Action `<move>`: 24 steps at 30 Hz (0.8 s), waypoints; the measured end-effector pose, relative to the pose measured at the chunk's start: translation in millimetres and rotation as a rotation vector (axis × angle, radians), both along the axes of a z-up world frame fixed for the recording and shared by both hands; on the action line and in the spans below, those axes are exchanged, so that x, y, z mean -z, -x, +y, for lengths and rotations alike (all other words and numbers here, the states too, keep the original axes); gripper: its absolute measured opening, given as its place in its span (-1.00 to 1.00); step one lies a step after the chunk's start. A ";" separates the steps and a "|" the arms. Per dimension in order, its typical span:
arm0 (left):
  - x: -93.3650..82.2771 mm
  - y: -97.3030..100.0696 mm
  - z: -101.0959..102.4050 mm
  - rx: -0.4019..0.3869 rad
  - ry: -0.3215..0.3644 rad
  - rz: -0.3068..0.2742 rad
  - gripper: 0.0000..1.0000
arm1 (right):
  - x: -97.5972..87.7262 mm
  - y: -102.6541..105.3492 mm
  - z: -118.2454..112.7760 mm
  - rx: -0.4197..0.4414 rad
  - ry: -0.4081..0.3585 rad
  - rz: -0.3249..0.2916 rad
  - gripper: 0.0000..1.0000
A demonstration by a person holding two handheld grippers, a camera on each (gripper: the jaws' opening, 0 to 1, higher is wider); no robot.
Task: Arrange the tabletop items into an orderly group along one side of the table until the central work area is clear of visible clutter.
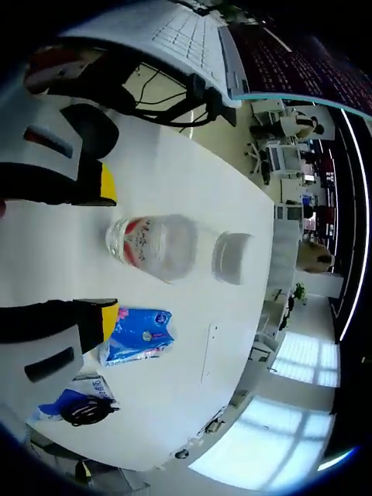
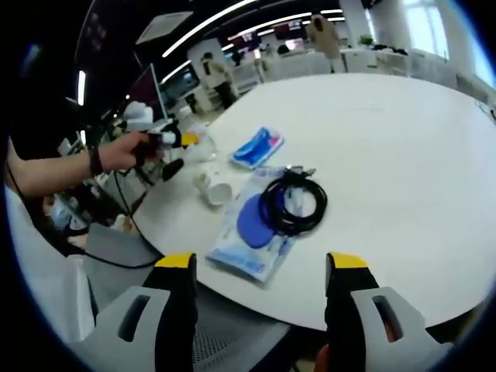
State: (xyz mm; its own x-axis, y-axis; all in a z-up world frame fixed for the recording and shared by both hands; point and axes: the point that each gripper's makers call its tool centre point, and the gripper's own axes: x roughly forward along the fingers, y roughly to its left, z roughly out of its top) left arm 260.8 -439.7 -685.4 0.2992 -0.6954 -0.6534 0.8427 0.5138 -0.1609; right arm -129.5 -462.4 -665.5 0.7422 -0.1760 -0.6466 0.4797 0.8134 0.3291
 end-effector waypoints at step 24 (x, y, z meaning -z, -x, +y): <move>26.7 90.3 93.5 -0.044 0.001 0.144 -0.07 | 11.3 -26.8 17.2 -0.111 -0.015 -0.010 0.31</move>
State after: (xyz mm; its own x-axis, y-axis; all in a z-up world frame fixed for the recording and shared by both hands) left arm 170.5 -346.2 -712.1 0.2327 -0.6842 -0.6911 0.7876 0.5495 -0.2788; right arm -102.7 -445.2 -676.8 0.7627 -0.0827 -0.6414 0.3837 0.8563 0.3459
